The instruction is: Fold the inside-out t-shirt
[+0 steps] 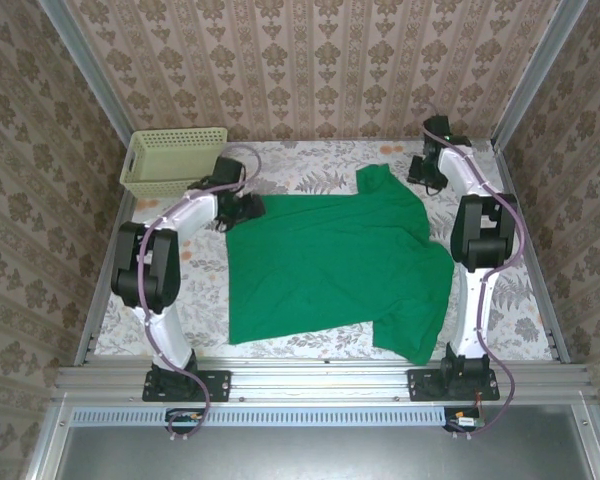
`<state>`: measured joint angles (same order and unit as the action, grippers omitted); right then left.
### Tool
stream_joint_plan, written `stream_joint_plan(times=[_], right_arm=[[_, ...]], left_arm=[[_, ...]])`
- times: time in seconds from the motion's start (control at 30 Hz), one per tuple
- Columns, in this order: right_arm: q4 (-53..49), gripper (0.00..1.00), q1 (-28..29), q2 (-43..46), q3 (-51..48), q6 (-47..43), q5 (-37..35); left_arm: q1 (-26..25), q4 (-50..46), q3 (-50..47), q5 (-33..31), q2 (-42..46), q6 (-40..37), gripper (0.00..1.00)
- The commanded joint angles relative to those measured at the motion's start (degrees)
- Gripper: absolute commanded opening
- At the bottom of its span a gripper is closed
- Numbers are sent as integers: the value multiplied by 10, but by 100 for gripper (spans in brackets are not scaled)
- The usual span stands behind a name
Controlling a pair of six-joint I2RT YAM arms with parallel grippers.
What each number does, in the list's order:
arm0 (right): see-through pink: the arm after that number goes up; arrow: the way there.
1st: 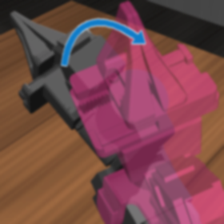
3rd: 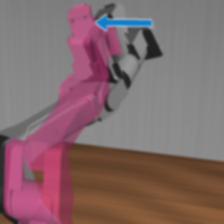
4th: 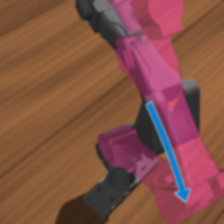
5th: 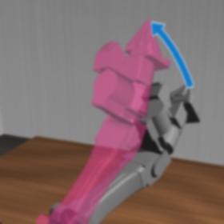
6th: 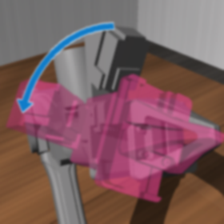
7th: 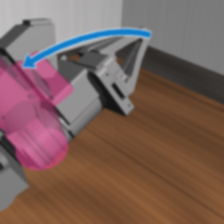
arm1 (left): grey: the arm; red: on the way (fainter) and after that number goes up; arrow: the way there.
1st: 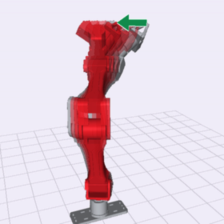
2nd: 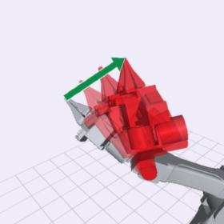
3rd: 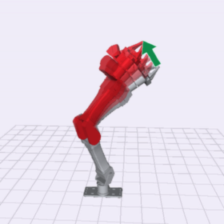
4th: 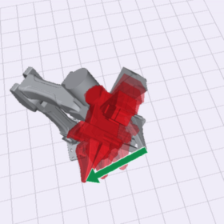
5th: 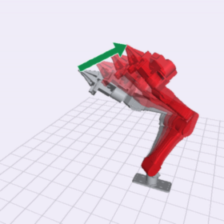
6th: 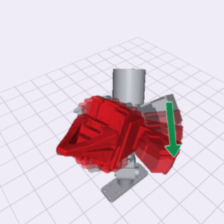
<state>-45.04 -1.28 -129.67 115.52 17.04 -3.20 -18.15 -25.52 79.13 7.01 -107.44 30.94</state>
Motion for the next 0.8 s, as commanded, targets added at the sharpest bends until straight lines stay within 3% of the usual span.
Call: stream_joint_plan(times=[0.0, 0.3, 0.57, 0.77], right_arm=[[-24, 43, 21, -64, 108, -43, 33], [-72, 44, 39, -183, 287, -71, 62], [-68, 42, 30, -202, 292, -38, 72], [-33, 41, 17, -174, 234, -16, 99]], left_arm=[[-12, -32, 75, 7, -48, -18, 58], [-118, -5, 307, 35, -198, -44, 60], [-183, 32, 514, 35, -362, -62, 62], [-190, 32, 673, 28, -482, -39, 53]])
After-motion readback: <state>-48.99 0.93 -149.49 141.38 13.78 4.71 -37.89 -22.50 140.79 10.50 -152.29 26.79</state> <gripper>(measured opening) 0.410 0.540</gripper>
